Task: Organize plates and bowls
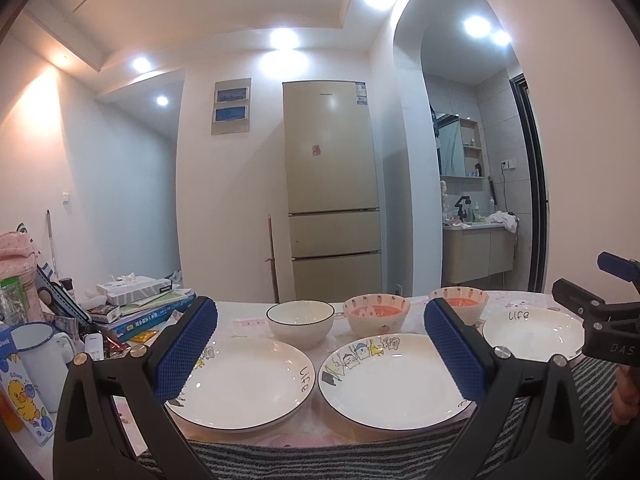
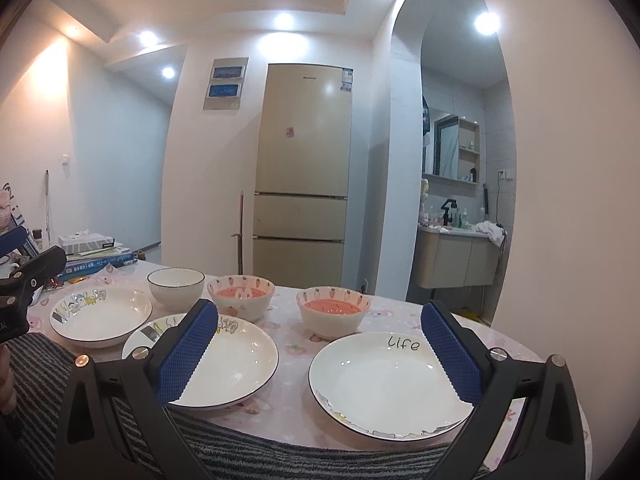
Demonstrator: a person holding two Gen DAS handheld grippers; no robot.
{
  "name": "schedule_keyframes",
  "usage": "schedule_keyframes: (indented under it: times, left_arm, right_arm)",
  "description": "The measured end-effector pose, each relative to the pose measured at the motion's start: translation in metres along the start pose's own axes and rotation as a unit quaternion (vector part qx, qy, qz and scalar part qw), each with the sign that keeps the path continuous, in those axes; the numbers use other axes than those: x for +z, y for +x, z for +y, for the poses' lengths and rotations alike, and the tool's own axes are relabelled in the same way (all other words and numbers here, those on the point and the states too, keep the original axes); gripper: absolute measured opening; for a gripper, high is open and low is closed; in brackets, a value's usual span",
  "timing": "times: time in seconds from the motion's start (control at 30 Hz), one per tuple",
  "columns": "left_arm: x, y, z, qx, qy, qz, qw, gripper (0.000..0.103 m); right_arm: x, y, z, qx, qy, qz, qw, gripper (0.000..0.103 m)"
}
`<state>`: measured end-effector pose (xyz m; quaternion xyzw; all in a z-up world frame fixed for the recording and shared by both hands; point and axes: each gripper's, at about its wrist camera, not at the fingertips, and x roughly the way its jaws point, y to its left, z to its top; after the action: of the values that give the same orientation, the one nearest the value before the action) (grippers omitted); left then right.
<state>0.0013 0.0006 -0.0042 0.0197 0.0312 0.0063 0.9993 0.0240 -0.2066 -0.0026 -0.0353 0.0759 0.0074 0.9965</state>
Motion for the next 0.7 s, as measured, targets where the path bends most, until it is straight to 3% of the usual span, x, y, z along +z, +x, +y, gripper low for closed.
schedule_keyframes:
  times: [0.43, 0.6, 0.7]
  left_arm:
    - [0.001, 0.002, 0.002, -0.010, -0.006, 0.010, 0.9999, 0.103]
    - [0.010, 0.008, 0.006, 0.003, -0.010, 0.033, 0.9994, 0.103]
    - [0.020, 0.006, 0.014, -0.007, -0.028, 0.036, 0.9989, 0.103]
  right_arm:
    - [-0.002, 0.001, -0.004, -0.002, 0.000, 0.007, 1.000, 0.103]
    - [0.004, 0.004, -0.006, -0.007, 0.008, 0.014, 1.000, 0.103]
    - [0.016, 0.003, -0.015, 0.016, 0.041, 0.024, 0.999, 0.103]
